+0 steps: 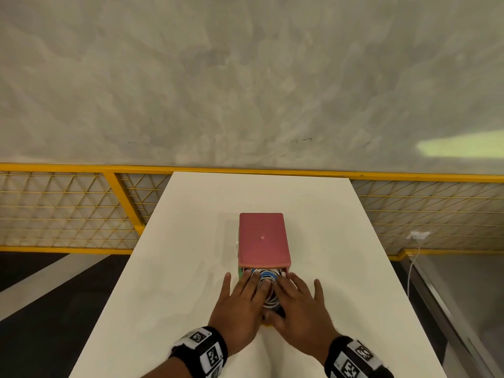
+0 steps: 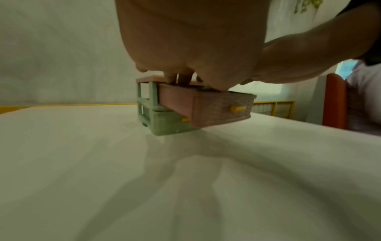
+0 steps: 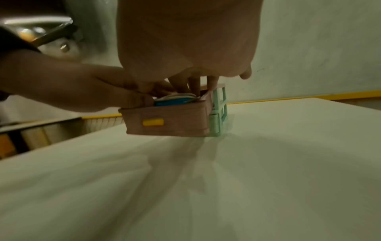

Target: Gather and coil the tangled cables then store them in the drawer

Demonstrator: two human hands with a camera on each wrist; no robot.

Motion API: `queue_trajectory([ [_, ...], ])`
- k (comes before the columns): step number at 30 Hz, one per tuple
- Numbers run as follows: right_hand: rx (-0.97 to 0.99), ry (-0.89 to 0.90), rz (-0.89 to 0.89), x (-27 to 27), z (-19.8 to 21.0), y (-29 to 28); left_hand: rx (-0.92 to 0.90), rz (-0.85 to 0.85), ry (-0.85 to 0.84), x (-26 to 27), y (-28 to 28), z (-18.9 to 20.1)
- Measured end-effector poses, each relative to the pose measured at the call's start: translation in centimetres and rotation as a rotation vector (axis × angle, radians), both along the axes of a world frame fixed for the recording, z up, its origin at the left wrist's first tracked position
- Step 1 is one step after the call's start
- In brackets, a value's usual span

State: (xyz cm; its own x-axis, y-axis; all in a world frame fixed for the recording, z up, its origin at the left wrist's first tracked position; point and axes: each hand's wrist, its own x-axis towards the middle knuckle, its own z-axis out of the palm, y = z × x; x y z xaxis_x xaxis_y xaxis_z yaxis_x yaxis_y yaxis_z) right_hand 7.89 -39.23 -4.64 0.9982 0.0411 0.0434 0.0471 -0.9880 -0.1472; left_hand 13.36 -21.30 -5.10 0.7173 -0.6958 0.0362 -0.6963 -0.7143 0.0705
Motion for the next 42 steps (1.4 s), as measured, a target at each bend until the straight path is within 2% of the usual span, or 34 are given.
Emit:
queue_trajectory([
  [4,-0.082,0.182,0.177,-0.4,-0.6,-1.5,0.03,-0.166,-0.011,-0.2,1.7,-1.3],
  [6,-0.111,0.177,0.192,0.0,-0.5,-1.8,0.111,-0.177,-0.025,0.3,1.8,-1.3],
  [11,-0.057,-0.033,0.184,1.5,-0.7,-2.1,0.143,-0.185,-0.102,2.5,1.9,-0.8],
  [13,-0.051,-0.053,0.176,2.0,-0.6,-2.1,0.145,-0.18,-0.1,2.9,2.0,-0.6],
  [15,0.004,-0.058,0.119,2.3,-0.8,-1.8,0.07,-0.085,-0.031,3.1,1.8,-0.3],
  [17,0.13,-0.073,-0.005,2.5,-1.2,-2.0,-0.116,0.083,0.072,3.5,1.7,-0.4],
  [21,0.491,0.006,-0.151,3.5,-2.5,-2.7,-0.493,0.32,0.517,4.5,1.4,0.1],
  [23,0.718,0.081,-0.243,4.2,-2.6,-2.7,-0.576,0.375,0.662,5.0,1.2,0.2],
  [26,0.911,0.155,-0.329,5.2,-2.5,-2.5,-0.64,0.401,0.665,5.9,0.9,-0.7],
  [29,0.902,0.08,-0.333,6.0,-2.1,-2.3,-0.757,0.431,0.643,6.5,0.7,-1.3],
  [33,0.898,-0.012,-0.444,6.8,-1.8,-1.5,-0.83,0.534,0.61,6.8,-0.1,-1.1],
  [38,0.932,-0.05,-0.496,6.6,-2.3,-0.8,-0.832,0.582,0.617,6.5,-0.4,-1.0],
  [41,0.979,0.032,-0.487,6.4,-2.3,-1.5,-0.779,0.572,0.618,6.0,0.0,-0.1],
  [42,1.006,0.077,-0.503,6.0,-2.1,-1.8,-0.791,0.57,0.61,5.4,0.2,1.9],
])
